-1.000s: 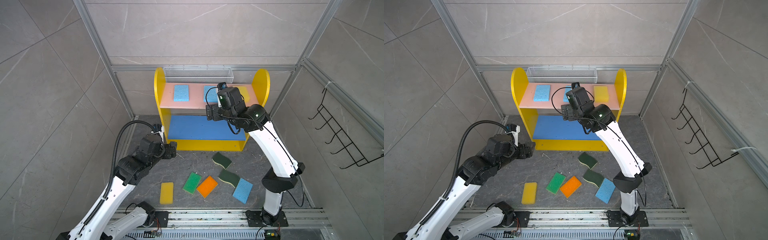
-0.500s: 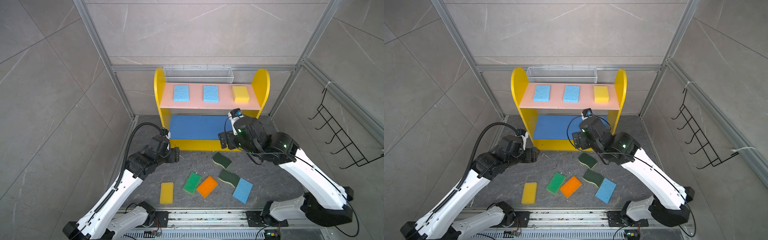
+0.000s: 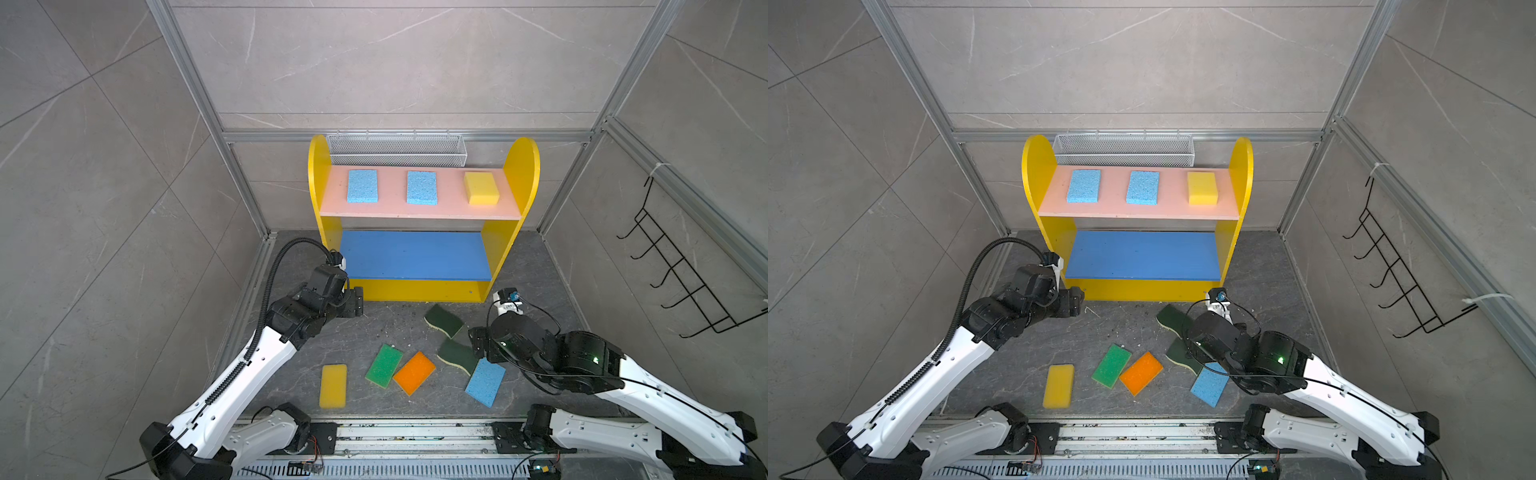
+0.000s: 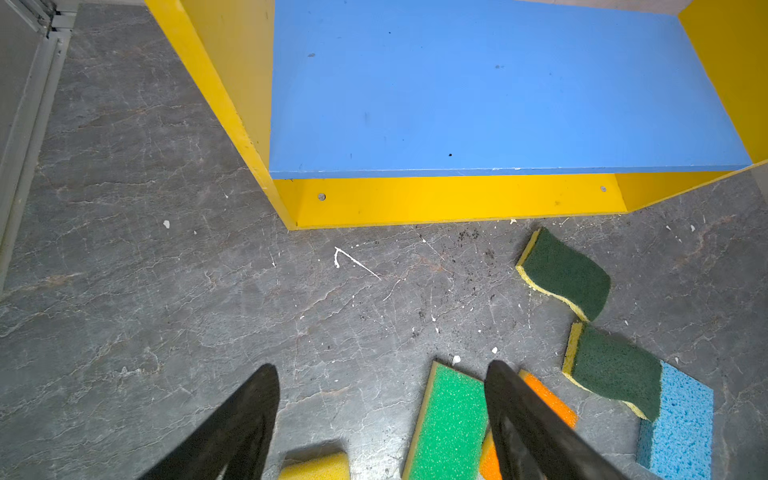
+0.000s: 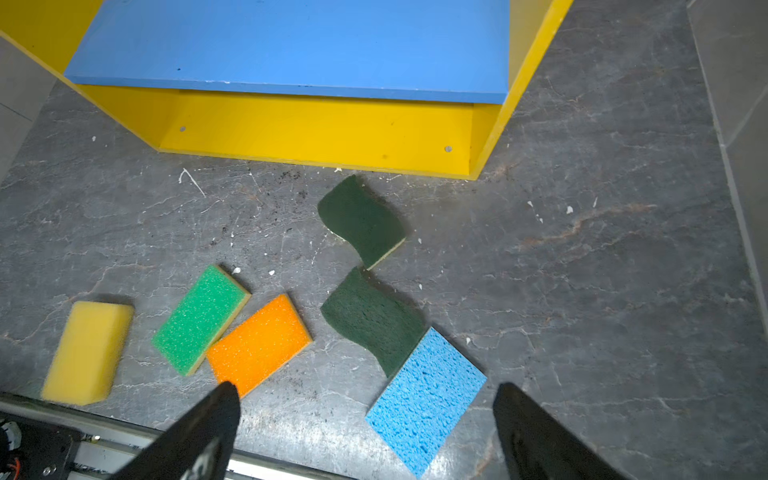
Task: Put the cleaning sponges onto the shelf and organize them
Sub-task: 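Withdraw the right gripper from the shelf down toward the floor sponges, then lower the right gripper over the light-blue floor sponge while the left gripper hovers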
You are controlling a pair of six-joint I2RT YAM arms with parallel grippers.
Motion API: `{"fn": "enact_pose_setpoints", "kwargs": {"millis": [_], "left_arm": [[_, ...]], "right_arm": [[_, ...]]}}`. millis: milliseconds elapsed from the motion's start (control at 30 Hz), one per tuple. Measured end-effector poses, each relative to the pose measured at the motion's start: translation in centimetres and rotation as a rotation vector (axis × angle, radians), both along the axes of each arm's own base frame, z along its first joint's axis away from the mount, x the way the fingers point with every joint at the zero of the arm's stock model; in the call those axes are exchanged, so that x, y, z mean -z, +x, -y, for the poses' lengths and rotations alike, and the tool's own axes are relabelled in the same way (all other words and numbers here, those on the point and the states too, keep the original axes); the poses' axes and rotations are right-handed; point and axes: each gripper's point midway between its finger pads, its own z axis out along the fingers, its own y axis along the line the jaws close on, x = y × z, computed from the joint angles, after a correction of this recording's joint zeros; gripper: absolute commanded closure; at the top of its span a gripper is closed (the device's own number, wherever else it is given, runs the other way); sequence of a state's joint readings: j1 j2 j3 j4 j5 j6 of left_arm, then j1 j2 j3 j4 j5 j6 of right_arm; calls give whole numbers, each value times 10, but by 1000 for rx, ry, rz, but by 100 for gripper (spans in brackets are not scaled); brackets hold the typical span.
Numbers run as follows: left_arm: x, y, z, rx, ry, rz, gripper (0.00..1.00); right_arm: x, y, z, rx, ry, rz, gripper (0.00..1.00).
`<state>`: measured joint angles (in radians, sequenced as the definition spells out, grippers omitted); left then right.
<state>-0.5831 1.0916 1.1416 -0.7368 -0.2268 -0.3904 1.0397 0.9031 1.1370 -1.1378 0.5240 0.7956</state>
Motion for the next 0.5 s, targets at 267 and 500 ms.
{"fn": "enact_pose_setpoints", "kwargs": {"millis": [267, 500], "left_arm": [[36, -7, -6, -13, 43, -67, 20], [80, -20, -8, -14, 68, -172, 21]], "right_arm": [[42, -5, 11, 43, -63, -53, 0], [51, -7, 17, 58, -49, -45, 0]]}}
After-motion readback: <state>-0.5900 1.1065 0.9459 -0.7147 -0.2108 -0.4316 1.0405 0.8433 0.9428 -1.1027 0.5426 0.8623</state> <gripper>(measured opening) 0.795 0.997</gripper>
